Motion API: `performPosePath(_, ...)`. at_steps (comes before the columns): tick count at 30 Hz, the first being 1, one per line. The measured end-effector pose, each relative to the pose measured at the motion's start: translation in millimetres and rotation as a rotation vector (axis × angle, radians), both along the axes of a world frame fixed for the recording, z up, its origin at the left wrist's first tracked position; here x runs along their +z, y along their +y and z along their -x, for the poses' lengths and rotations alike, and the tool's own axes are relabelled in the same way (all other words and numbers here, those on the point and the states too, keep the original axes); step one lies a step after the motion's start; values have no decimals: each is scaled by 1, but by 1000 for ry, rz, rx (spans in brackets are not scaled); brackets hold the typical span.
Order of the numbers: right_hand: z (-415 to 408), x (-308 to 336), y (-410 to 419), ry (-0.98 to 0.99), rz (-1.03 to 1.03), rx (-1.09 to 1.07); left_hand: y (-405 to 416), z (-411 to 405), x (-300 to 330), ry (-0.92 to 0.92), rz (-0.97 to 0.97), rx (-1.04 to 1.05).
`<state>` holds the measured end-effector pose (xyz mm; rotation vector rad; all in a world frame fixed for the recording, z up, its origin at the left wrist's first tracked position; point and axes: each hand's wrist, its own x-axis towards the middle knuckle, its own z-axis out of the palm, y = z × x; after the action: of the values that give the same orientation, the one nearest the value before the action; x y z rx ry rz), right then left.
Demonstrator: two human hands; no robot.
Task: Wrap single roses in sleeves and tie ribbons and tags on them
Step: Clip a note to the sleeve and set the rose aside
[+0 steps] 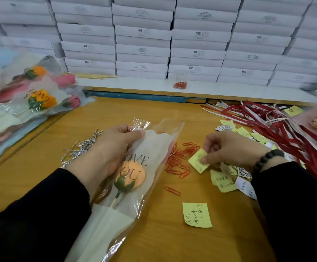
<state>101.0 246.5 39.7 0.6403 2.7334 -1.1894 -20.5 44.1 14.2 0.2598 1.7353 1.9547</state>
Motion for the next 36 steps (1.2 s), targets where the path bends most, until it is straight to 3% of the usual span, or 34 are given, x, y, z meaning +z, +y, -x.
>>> performPosePath(2, 0, 1, 3, 150, 171, -71, 1, 1, 0, 4, -15, 1)
performPosePath(9, 10, 12, -9, 595, 463, -150, 1, 3, 3, 16, -84, 3)
performPosePath(14, 26, 24, -30, 797, 669, -164, 4, 7, -1, 84, -14, -9)
performPosePath(18, 41, 18, -58, 667, 780, -83, 9, 4, -6, 163, 9, -36)
performPosePath(23, 50, -5, -73, 444, 392, 7, 8, 1, -7, 185, -4, -36)
performPosePath(36, 55, -15, -60, 479, 342, 14, 6, 12, -11, 89, -40, -61)
